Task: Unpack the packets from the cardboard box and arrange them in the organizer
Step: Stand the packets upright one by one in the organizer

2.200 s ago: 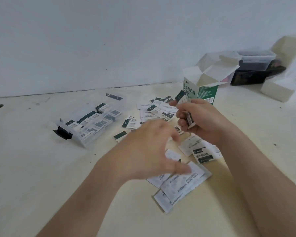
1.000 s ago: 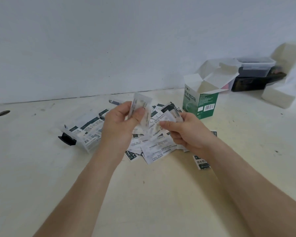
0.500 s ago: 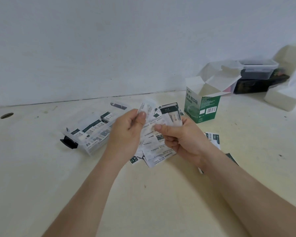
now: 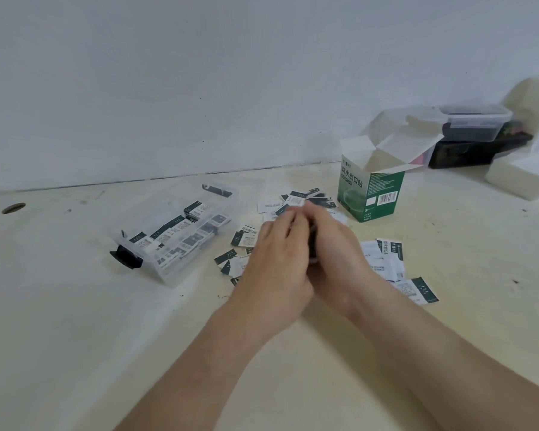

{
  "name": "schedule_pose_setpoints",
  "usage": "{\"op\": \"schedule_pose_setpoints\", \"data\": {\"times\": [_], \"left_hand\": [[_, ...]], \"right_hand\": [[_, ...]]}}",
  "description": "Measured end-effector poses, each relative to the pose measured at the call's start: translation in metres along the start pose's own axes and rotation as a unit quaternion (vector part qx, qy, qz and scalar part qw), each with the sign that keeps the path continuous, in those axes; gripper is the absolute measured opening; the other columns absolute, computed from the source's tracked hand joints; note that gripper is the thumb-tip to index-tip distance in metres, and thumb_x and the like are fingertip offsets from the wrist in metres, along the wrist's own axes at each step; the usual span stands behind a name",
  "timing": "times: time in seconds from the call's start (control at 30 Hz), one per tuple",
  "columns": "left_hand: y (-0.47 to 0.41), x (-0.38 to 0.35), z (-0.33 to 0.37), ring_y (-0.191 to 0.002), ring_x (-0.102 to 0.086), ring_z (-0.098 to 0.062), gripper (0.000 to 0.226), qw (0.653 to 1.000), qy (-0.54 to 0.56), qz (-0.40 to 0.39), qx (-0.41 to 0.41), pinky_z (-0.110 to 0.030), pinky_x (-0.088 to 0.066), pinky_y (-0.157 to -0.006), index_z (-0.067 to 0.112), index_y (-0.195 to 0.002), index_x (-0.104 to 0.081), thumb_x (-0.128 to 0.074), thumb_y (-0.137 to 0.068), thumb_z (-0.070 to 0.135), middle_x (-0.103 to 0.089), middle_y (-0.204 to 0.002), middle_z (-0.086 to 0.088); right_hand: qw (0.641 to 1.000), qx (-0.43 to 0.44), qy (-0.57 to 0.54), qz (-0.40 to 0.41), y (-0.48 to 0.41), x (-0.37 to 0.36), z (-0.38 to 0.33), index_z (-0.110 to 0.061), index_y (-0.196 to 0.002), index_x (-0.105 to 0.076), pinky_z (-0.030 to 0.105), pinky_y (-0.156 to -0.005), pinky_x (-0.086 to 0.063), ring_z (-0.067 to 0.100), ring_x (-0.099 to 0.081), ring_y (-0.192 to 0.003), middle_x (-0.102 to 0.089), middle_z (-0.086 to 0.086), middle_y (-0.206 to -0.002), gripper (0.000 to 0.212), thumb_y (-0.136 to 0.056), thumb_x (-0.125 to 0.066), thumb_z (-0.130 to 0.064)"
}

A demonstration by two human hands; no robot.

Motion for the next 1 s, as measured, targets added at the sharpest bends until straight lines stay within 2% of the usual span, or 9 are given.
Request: {"op": "schedule_pose_setpoints", "data": {"times": [0.13,0.27,0.37,0.47,0.57,0.67,0.8,0.9,1.0], "left_hand": [[-0.001,0.012,-0.003,-0.113,-0.055,-0.02,0.083,0.997,0.061,-0.017,-0.035,-0.024,-0.044,-0.093,0.033,-0.147,-0.026,-0.041,-0.074,-0.004,-0.056,-0.133,0.0],[-0.004,0.025,-0.011,-0.076,-0.069,-0.02,0.034,0.993,0.061,0.106,-0.003,-0.037,-0.055,-0.064,0.029,-0.116,-0.055,-0.04,-0.088,0.017,-0.072,-0.083,0.002],[-0.005,0.033,-0.014,-0.042,-0.042,-0.022,0.02,0.983,-0.087,0.164,-0.009,-0.029,-0.038,-0.041,0.019,-0.08,-0.063,-0.049,-0.092,0.027,-0.038,-0.047,0.005],[-0.003,0.031,-0.006,-0.035,-0.042,-0.028,0.017,0.97,-0.208,0.12,0.019,-0.021,-0.018,-0.041,0.02,-0.066,-0.055,-0.066,-0.08,0.023,-0.041,-0.041,-0.001],[0.0,0.021,0.006,-0.041,-0.052,-0.024,0.008,0.971,-0.221,0.087,-0.024,-0.023,-0.011,-0.043,0.019,-0.074,-0.059,-0.066,-0.07,0.021,-0.053,-0.052,0.003],[0.001,0.019,0.005,-0.079,-0.054,-0.016,0.034,0.991,-0.118,0.008,-0.062,-0.03,-0.037,-0.059,0.019,-0.106,-0.057,-0.049,-0.08,0.041,-0.053,-0.086,0.007],[0.001,0.025,-0.006,-0.128,-0.027,-0.01,0.085,0.999,-0.006,-0.025,-0.048,-0.031,-0.028,-0.109,0.031,-0.142,-0.028,-0.057,-0.069,0.063,-0.031,-0.136,0.013],[0.0,0.018,-0.007,-0.143,0.004,-0.007,0.111,0.997,-0.002,-0.06,-0.039,-0.028,-0.008,-0.117,0.039,-0.149,-0.001,-0.07,-0.064,0.057,0.002,-0.157,0.015],[0.001,0.016,-0.013,-0.143,0.001,-0.01,0.108,0.998,0.002,-0.054,-0.04,-0.034,-0.021,-0.116,0.043,-0.146,-0.006,-0.074,-0.063,0.049,0.001,-0.156,0.014]], "right_hand": [[0.99,0.01,-0.102,0.098,-0.01,0.016,-0.012,-0.007,-0.101,-0.071,0.032,-0.064,-0.051,0.021,-0.064,-0.067,-0.068,0.011,-0.077,0.022,-0.094,-0.051,-0.01],[0.982,-0.019,-0.169,0.084,-0.017,0.021,-0.014,-0.006,-0.103,-0.062,0.031,-0.06,-0.047,0.02,-0.053,-0.057,-0.053,0.007,-0.063,0.017,-0.096,-0.048,-0.012],[0.981,-0.052,-0.182,0.051,-0.018,0.016,-0.01,-0.01,-0.098,-0.057,0.026,-0.055,-0.047,0.015,-0.047,-0.051,-0.041,0.001,-0.057,0.029,-0.096,-0.054,-0.038],[0.992,-0.046,-0.118,-0.02,-0.012,0.005,-0.005,-0.011,-0.089,-0.057,0.027,-0.057,-0.044,0.016,-0.047,-0.059,-0.046,0.003,-0.065,0.034,-0.083,-0.069,-0.043],[0.999,-0.049,0.015,-0.009,-0.008,0.003,0.0,-0.01,-0.078,-0.064,0.027,-0.061,-0.045,0.02,-0.057,-0.062,-0.056,0.008,-0.066,0.018,-0.087,-0.067,-0.026],[0.999,-0.024,0.03,0.031,-0.011,0.013,-0.007,-0.013,-0.093,-0.074,0.03,-0.066,-0.05,0.023,-0.063,-0.072,-0.066,0.011,-0.081,0.017,-0.089,-0.059,-0.02],[0.999,-0.024,-0.032,-0.021,-0.012,0.015,-0.015,-0.003,-0.087,-0.063,0.03,-0.059,-0.044,0.028,-0.054,-0.068,-0.057,0.018,-0.073,0.014,-0.093,-0.051,-0.009],[0.993,-0.031,0.059,-0.096,-0.01,0.012,-0.006,-0.005,-0.101,-0.061,0.031,-0.06,-0.044,0.036,-0.051,-0.082,-0.053,0.023,-0.088,0.013,-0.09,-0.054,-0.008],[0.98,-0.026,0.129,-0.148,-0.005,0.008,-0.003,-0.004,-0.096,-0.06,0.027,-0.052,-0.042,0.028,-0.053,-0.063,-0.051,0.019,-0.075,0.014,-0.088,-0.05,0.0]]}}
Point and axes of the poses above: each hand's wrist, its own y-axis away from the middle knuckle, its own x-axis out of the back of the hand, z = x × y, the point moved 2 cm from there along -y, towards the middle knuckle
